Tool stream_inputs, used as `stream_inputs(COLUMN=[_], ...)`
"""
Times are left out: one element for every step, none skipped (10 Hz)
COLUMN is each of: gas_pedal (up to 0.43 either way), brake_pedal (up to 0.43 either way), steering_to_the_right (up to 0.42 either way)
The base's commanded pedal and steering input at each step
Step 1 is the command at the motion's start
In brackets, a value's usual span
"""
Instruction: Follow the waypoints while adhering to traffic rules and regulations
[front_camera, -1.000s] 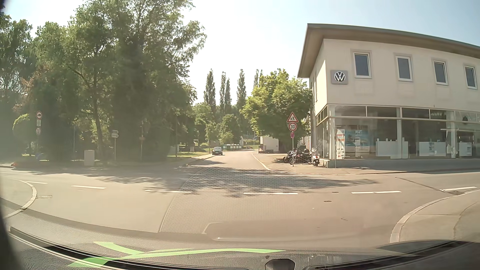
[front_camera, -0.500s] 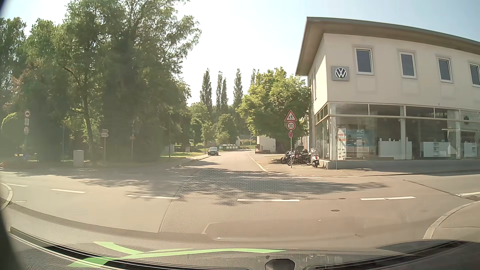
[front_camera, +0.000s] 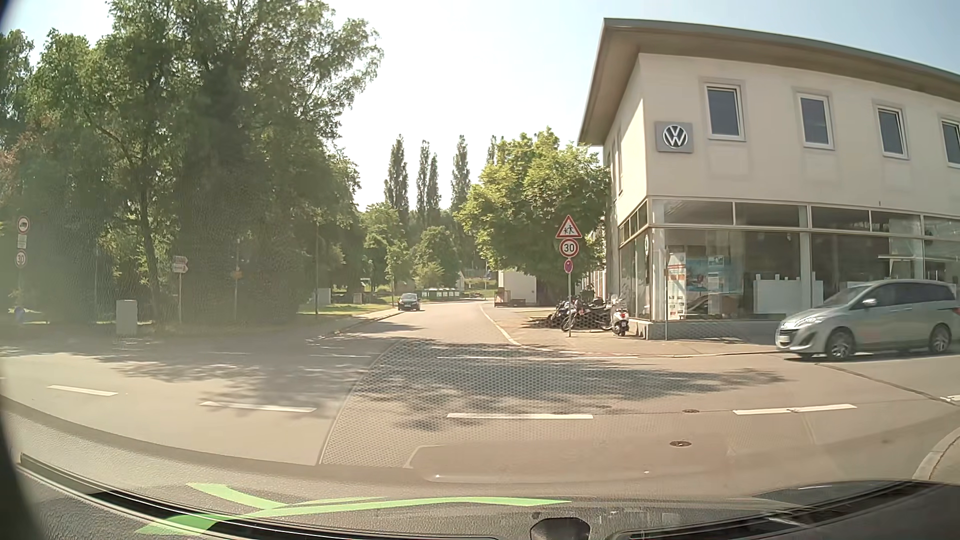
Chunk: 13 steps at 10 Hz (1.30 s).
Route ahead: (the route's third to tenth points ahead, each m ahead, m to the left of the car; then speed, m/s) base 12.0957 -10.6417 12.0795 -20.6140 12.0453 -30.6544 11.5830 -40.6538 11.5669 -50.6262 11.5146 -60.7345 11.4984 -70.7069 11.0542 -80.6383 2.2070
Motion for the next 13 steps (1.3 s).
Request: stream_inputs(gas_pedal=[0.0, 0.0, 0.0, 0.0, 0.0, 0.0, 0.0, 0.0, 0.0, 0.0, 0.0, 0.0, 0.0], brake_pedal=[0.0, 0.0, 0.0, 0.0, 0.0, 0.037, 0.116, 0.14, 0.165, 0.201, 0.25, 0.262, 0.262], steering_to_the_right=[0.2, 0.233, 0.255, 0.271, 0.293, 0.311, 0.323, 0.329, 0.33, 0.33, 0.33, 0.332, 0.335])
